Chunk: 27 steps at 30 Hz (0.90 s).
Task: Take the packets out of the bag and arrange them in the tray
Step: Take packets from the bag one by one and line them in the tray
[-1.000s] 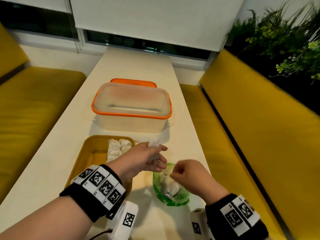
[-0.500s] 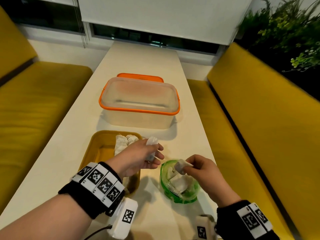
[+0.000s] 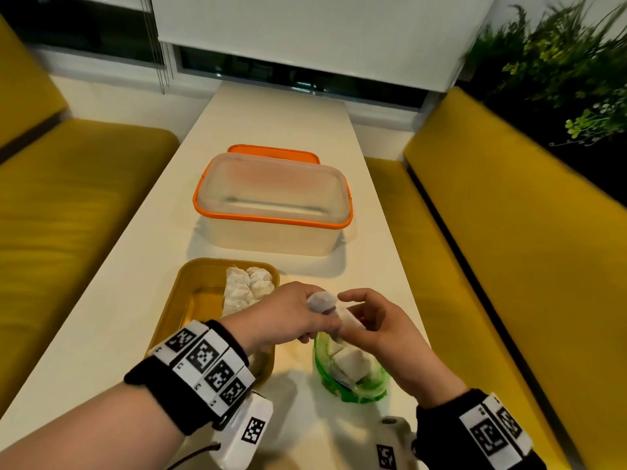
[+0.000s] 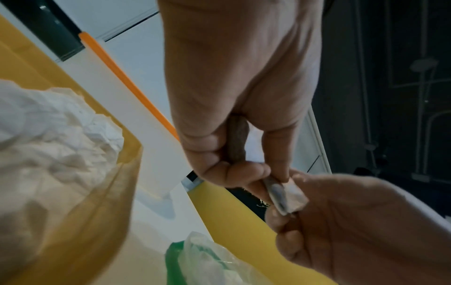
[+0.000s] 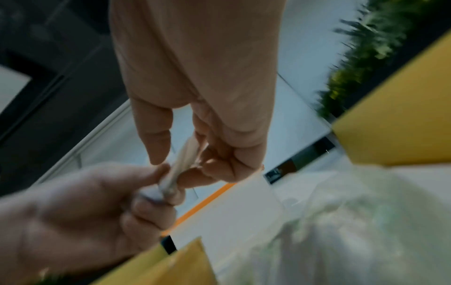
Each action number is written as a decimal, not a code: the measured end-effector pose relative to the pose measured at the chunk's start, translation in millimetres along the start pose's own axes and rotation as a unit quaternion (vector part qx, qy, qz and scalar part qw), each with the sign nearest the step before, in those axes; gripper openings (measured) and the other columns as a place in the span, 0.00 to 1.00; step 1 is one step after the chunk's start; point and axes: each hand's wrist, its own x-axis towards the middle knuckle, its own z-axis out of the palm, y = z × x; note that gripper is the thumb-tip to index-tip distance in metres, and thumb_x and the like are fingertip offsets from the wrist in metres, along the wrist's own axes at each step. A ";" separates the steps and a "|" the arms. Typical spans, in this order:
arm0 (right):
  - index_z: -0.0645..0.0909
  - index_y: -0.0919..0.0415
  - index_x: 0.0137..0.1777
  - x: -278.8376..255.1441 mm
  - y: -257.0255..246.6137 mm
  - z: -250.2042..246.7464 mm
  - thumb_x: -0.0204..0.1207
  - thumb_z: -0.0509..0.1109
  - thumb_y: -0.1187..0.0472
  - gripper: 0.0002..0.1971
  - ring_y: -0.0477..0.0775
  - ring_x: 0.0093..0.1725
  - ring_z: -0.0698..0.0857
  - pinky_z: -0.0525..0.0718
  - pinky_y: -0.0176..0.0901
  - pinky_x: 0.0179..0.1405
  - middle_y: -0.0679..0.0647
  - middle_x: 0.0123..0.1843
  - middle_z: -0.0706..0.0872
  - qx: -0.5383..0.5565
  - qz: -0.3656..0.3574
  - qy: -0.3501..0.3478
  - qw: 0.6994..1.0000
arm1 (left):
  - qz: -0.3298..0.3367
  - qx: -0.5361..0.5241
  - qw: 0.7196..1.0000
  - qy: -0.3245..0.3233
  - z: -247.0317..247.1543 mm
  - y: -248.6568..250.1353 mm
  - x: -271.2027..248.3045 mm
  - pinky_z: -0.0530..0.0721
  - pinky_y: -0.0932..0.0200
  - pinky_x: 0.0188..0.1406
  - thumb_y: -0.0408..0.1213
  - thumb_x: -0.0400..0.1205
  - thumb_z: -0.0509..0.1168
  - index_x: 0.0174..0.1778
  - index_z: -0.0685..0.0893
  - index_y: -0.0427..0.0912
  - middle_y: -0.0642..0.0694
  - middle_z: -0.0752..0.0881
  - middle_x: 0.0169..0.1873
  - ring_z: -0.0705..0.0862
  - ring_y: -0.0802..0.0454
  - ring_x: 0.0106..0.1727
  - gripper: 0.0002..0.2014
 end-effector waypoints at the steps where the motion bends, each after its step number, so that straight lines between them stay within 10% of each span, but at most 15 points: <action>1: 0.80 0.54 0.59 1.5 -1.5 -0.6 0.72 0.76 0.66 0.17 0.52 0.39 0.87 0.83 0.39 0.38 0.57 0.43 0.89 0.021 0.014 -0.006 1.000 | 0.008 0.031 0.999 0.002 -0.8 0.2 0.2 0.78 0.61 0.29 0.36 0.73 0.75 0.34 0.84 0.49 0.56 0.82 0.23 0.79 0.57 0.28 0.06; 14: 0.80 0.65 0.38 5.1 -3.1 1.3 0.68 0.74 0.76 0.07 0.51 0.34 0.79 0.78 0.38 0.34 0.57 0.34 0.82 -0.033 0.032 -0.007 0.999 | 0.062 0.233 0.969 0.055 -7.8 -3.8 3.6 0.70 0.63 0.27 0.37 0.70 0.73 0.35 0.82 0.38 0.44 0.82 0.30 0.74 0.54 0.31 0.08; 18: 0.80 0.62 0.38 9.1 -16.4 1.9 0.70 0.71 0.76 0.09 0.55 0.36 0.78 0.79 0.49 0.40 0.57 0.33 0.80 -0.037 -0.057 0.072 0.995 | -0.004 -0.042 0.997 -0.060 -10.5 -3.9 -3.9 0.81 0.59 0.33 0.34 0.74 0.72 0.43 0.85 0.42 0.42 0.86 0.35 0.80 0.53 0.33 0.05; 21: 0.81 0.58 0.40 8.0 -37.4 -2.6 0.71 0.71 0.77 0.12 0.57 0.37 0.80 0.80 0.53 0.41 0.58 0.37 0.82 -0.010 -0.105 -0.006 0.994 | -0.048 -0.282 0.944 -0.167 -17.6 -3.4 -9.4 0.88 0.57 0.50 0.33 0.77 0.71 0.55 0.83 0.40 0.44 0.89 0.44 0.87 0.51 0.45 0.11; 27: 0.82 0.53 0.44 13.1 -39.1 18.6 0.69 0.74 0.71 0.12 0.59 0.41 0.86 0.86 0.50 0.43 0.59 0.44 0.87 -0.142 -0.116 0.002 0.983 | -0.086 -0.348 0.908 -0.217 -16.9 -5.2 -12.1 0.86 0.49 0.57 0.25 0.79 0.65 0.59 0.80 0.33 0.32 0.87 0.52 0.88 0.38 0.54 0.12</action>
